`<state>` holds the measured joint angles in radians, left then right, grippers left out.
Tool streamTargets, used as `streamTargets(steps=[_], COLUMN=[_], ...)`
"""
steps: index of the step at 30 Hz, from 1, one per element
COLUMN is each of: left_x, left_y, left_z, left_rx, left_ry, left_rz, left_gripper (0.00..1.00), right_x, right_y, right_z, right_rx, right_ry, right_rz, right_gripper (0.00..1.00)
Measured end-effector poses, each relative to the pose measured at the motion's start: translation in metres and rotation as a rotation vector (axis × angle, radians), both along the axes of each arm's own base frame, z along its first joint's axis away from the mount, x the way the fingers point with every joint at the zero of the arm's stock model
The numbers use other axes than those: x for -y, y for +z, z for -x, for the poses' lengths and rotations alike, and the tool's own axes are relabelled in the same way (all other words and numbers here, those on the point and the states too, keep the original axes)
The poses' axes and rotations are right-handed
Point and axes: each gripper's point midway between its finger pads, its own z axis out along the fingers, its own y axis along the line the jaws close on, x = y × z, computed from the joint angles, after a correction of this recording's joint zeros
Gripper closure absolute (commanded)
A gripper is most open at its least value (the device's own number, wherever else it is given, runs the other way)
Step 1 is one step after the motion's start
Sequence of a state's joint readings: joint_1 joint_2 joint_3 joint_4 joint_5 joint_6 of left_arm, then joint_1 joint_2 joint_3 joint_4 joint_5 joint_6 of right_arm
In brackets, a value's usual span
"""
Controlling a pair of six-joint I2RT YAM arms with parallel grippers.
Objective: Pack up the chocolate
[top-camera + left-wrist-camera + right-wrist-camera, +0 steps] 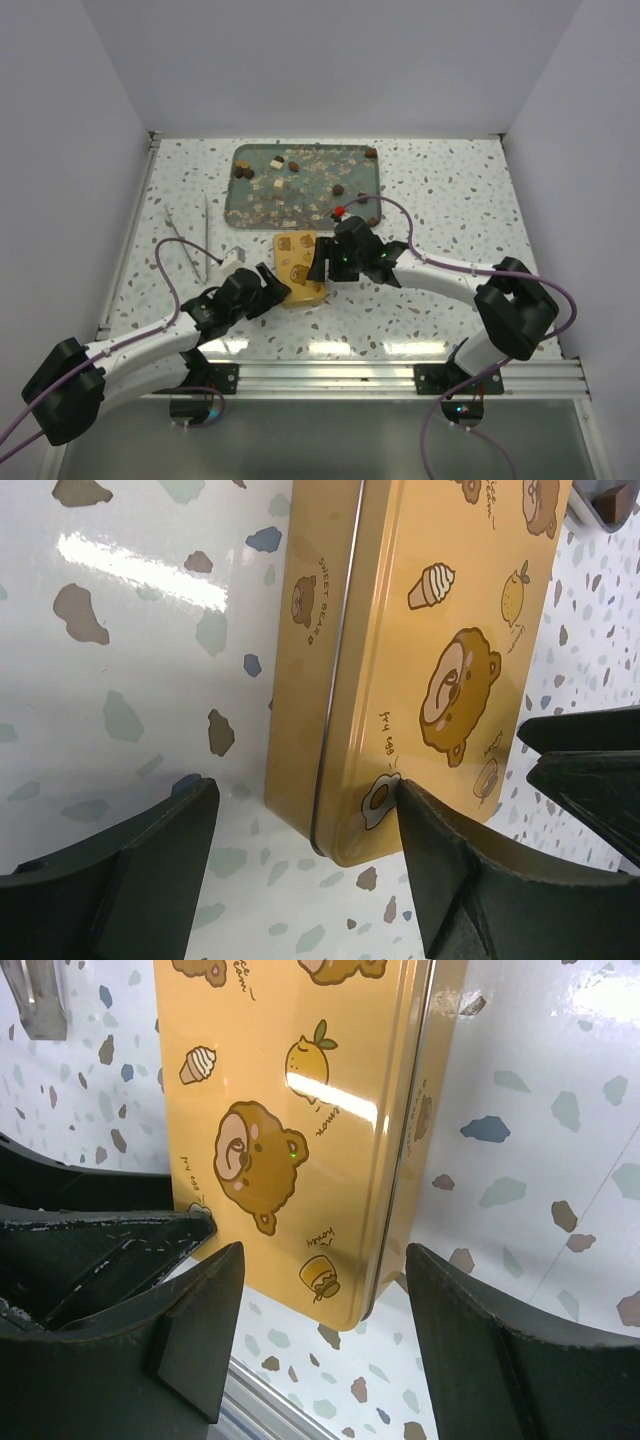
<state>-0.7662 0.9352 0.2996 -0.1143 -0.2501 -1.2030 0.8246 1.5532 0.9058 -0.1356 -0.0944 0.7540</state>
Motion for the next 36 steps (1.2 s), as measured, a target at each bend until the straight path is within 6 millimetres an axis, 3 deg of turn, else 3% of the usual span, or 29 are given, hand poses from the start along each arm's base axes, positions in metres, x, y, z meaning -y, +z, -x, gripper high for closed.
streamTargets(steps=[4, 10, 17, 25, 29, 36], left_x=[0.001, -0.001, -0.013, -0.052, -0.05, -0.043], left_y=[0.0, 0.002, 0.024, 0.012, 0.01, 0.028], left_z=[0.001, -0.004, -0.036, -0.067, -0.082, -0.11], left_rx=[-0.008, -0.003, 0.048, 0.017, 0.011, 0.065], left_ry=[0.002, -0.012, 0.032, 0.112, 0.082, 0.056], left_rz=[0.014, -0.035, -0.094, -0.17, -0.196, -0.19], left_gripper=[0.23, 0.11, 0.05, 0.05, 0.05, 0.04], right_x=[0.001, -0.002, -0.018, -0.009, -0.004, -0.012], right_y=[0.001, 0.017, 0.038, 0.024, 0.019, 0.014], right_z=[-0.002, -0.013, -0.044, -0.074, -0.08, -0.09], right_rx=[0.012, 0.064, 0.142, 0.129, 0.121, 0.121], right_ry=[0.007, 0.021, 0.024, -0.005, -0.005, 0.01], right_rz=[0.015, 0.035, 0.053, 0.111, 0.138, 0.159], right_gripper=[0.31, 0.3, 0.3, 0.3, 0.3, 0.3])
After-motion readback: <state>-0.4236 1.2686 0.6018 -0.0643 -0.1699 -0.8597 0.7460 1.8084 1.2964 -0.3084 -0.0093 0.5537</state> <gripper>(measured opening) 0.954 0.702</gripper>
